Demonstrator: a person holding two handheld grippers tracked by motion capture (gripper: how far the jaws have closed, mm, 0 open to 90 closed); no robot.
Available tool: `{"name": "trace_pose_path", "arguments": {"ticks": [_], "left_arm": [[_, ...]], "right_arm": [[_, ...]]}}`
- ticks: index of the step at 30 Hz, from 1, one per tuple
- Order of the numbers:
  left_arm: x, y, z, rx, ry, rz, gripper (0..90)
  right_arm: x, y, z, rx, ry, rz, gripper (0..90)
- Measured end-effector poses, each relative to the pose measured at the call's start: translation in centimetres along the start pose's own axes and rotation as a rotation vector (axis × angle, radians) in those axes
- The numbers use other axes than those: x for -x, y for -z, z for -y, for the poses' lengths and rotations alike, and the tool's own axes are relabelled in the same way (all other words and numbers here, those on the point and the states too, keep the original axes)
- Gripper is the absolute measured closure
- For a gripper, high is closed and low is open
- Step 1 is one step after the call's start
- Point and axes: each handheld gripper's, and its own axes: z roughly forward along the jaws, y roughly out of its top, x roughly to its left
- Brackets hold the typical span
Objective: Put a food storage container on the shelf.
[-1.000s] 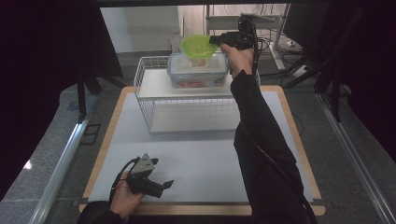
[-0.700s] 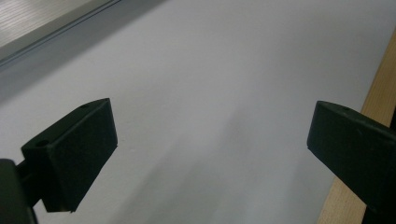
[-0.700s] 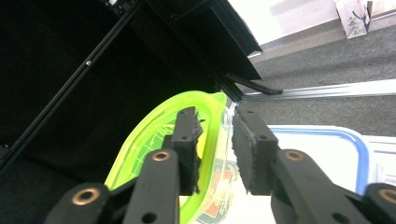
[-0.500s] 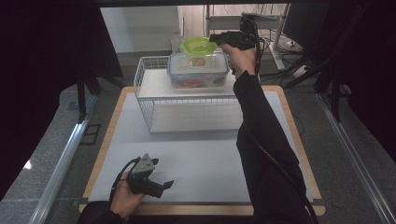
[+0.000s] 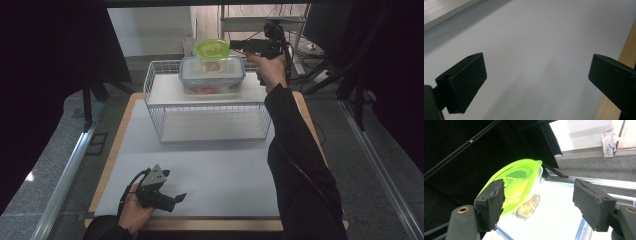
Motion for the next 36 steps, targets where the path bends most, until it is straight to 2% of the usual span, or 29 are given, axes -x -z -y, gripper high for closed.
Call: {"name": "trace_pose_path", "arguments": {"ticks": [3, 7, 13, 18, 23, 36], "left_arm": [[0.0, -0.1, 0.0, 0.002, 0.004, -0.002, 1.7], [0.0, -0.1, 0.0, 0.003, 0.005, -0.004, 1.7], [0.0, -0.1, 0.0, -0.002, 0.01, -0.001, 1.9], [0.0, -0.1, 0.0, -0.004, 0.016, 0.002, 2.0], [0.0, -0.1, 0.0, -0.002, 0.015, 0.0, 2.0], [0.0, -0.2, 0.0, -0.003, 0.014, 0.0, 2.0]], "right_arm": [[0.0, 0.5, 0.5, 0.003, 0.031, -0.008, 22.0], [-0.2, 1.1, 1.5, -0.012, 0.105, -0.01, 18.4], [-0.3, 1.5, 3.2, -0.034, 0.145, -0.022, 15.2], [-0.4, 2.1, 4.6, -0.038, 0.207, -0.015, 13.1], [-0.7, 2.5, 5.5, -0.038, 0.241, -0.007, 12.2], [-2.0, 3.7, 9.3, -0.071, 0.295, -0.036, 10.9]]}}
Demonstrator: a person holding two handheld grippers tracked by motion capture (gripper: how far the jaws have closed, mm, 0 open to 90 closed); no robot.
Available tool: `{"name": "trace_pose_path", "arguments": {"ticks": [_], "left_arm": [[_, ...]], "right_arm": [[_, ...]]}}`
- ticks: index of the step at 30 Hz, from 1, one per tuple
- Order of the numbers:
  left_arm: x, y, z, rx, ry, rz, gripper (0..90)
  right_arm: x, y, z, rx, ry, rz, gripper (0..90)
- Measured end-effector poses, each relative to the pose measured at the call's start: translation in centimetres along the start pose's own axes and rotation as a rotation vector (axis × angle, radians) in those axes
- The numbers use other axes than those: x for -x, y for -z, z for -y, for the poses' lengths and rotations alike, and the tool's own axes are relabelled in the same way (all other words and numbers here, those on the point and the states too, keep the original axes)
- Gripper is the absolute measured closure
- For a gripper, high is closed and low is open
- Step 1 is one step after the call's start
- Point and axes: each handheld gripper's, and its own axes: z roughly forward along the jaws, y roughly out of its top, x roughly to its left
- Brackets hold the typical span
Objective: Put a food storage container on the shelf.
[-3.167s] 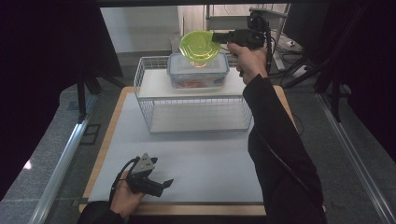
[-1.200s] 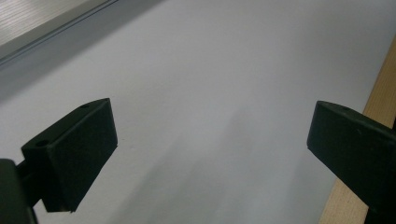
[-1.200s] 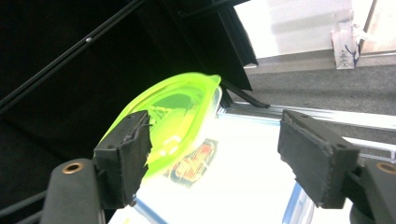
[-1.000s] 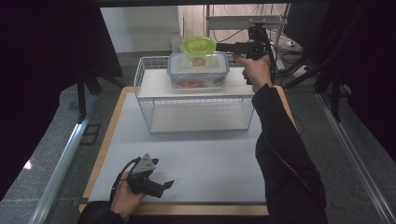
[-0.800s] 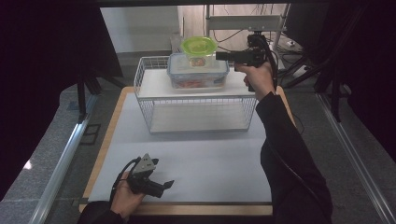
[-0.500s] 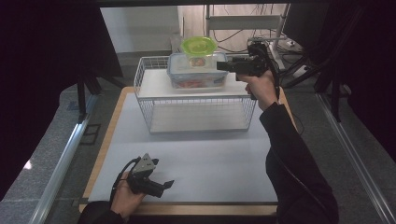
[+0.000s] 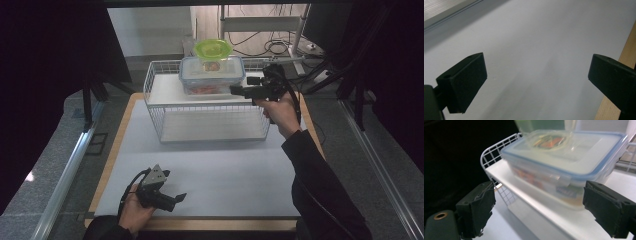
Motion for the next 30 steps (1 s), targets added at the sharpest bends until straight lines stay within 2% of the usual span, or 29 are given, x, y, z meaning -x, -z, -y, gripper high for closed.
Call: {"name": "trace_pose_path", "arguments": {"ticks": [5, 20, 30], "left_arm": [[0.0, 0.0, 0.0, -0.001, -0.002, -0.001, 2.0], [0.0, 0.1, 0.0, -0.008, -0.012, -0.004, 2.0], [0.1, 0.0, 0.0, -0.008, -0.014, -0.003, 2.0]], "right_arm": [[-0.8, 0.4, 1.3, -0.015, 0.024, -0.003, 9.5], [-2.5, 0.9, 4.7, -0.06, 0.123, 0.034, 5.9], [-3.1, 1.1, 7.4, -0.084, 0.152, 0.037, 3.3]]}}
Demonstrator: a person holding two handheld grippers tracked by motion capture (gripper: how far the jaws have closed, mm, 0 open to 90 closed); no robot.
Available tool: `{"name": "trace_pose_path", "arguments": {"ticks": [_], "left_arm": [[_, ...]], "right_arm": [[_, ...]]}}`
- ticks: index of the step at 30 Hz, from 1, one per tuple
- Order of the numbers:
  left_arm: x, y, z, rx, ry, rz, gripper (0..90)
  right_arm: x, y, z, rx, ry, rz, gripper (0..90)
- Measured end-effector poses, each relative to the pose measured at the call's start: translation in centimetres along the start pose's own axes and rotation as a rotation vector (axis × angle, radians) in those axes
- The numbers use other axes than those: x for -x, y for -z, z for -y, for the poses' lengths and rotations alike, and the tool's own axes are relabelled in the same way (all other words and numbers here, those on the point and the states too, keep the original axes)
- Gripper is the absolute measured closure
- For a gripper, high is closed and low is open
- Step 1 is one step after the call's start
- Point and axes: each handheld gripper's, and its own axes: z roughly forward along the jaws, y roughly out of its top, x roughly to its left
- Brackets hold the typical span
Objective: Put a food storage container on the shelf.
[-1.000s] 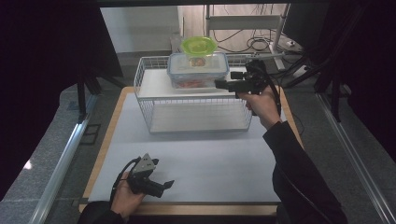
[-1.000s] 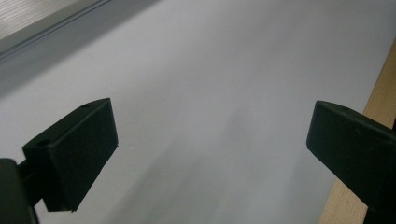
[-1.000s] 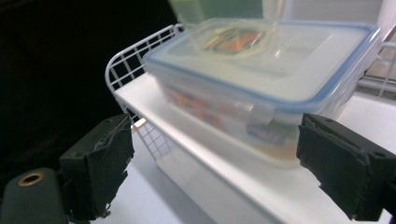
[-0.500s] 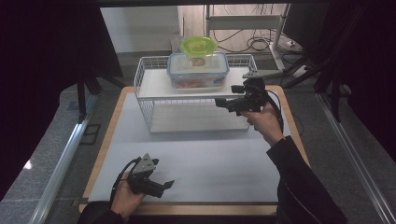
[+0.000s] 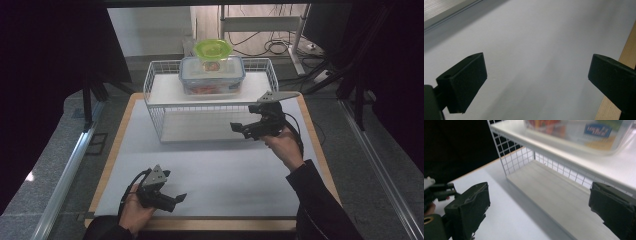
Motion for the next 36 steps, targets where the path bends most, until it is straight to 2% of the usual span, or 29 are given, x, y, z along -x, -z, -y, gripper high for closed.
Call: {"name": "trace_pose_path", "arguments": {"ticks": [7, 13, 18, 23, 29, 36], "left_arm": [[0.1, 0.0, 0.0, -0.001, 0.0, 0.002, 2.0], [0.1, -0.1, 0.0, -0.008, -0.01, 0.004, 2.3], [0.2, 0.0, 0.0, -0.001, -0.015, 0.003, 2.3], [0.1, 0.1, 0.0, 0.005, -0.014, 0.004, 2.3], [0.2, 0.0, 0.0, 0.001, -0.02, 0.006, 2.3], [0.2, 0.0, 0.0, 0.003, -0.02, 0.007, 2.4]], "right_arm": [[-0.6, -0.2, 2.4, -0.007, 0.039, 0.023, 2.5], [-1.0, -0.3, 4.3, -0.002, 0.045, 0.028, 2.1], [-1.2, 0.3, 5.5, 0.015, 0.027, 0.023, 2.0], [-1.5, 0.9, 6.9, 0.003, 0.015, 0.02, 2.1], [-1.9, 1.3, 8.1, -0.015, 0.012, 0.036, 2.1], [-2.3, 1.4, 9.8, -0.033, 0.031, 0.075, 2.1]]}}
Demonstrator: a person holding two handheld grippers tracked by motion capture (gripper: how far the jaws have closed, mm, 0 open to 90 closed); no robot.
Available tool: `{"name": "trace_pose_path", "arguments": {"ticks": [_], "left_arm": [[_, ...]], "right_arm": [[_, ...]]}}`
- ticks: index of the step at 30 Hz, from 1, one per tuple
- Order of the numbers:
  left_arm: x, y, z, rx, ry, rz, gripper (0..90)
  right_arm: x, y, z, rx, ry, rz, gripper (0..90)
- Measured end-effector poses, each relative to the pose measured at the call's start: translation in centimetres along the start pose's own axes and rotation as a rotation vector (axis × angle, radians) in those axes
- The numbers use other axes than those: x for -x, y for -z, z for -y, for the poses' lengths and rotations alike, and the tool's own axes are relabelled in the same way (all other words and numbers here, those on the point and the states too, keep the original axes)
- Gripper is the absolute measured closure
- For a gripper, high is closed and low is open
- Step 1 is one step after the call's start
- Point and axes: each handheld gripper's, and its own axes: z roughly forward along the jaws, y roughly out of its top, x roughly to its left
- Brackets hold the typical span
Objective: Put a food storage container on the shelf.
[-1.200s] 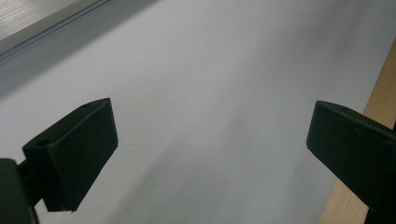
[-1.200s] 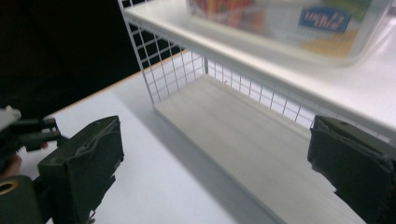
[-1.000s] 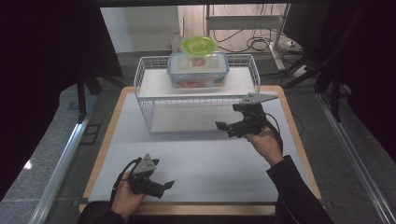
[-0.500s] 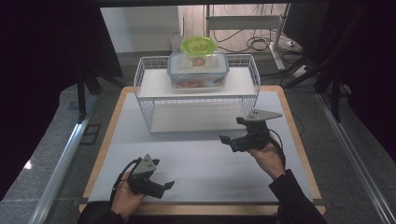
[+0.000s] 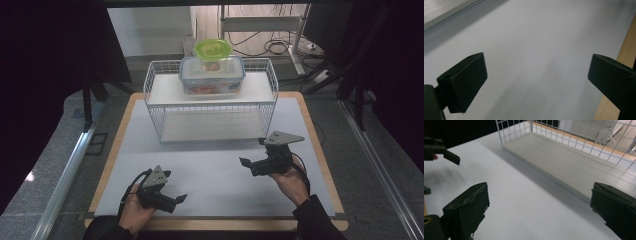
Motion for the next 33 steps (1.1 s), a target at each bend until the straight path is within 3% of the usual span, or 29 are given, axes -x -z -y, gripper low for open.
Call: {"name": "trace_pose_path", "arguments": {"ticks": [8, 19, 27, 33], "left_arm": [[0.0, 0.0, 0.0, 0.001, 0.0, -0.002, 2.5], [0.1, 0.0, 0.0, 0.006, -0.011, -0.007, 2.4], [0.1, -0.1, 0.1, 0.007, -0.014, -0.011, 2.4], [0.1, -0.1, 0.1, 0.005, -0.02, -0.014, 2.3]], "right_arm": [[-0.1, 0.1, 2.1, -0.028, 0.012, 0.04, 2.1], [-0.3, 0.4, 4.8, -0.054, -0.01, 0.085, 2.1], [-0.4, 0.0, 6.9, -0.13, -0.016, 0.097, 2.1], [-0.4, -0.2, 7.5, -0.171, -0.011, 0.104, 2.0]]}}
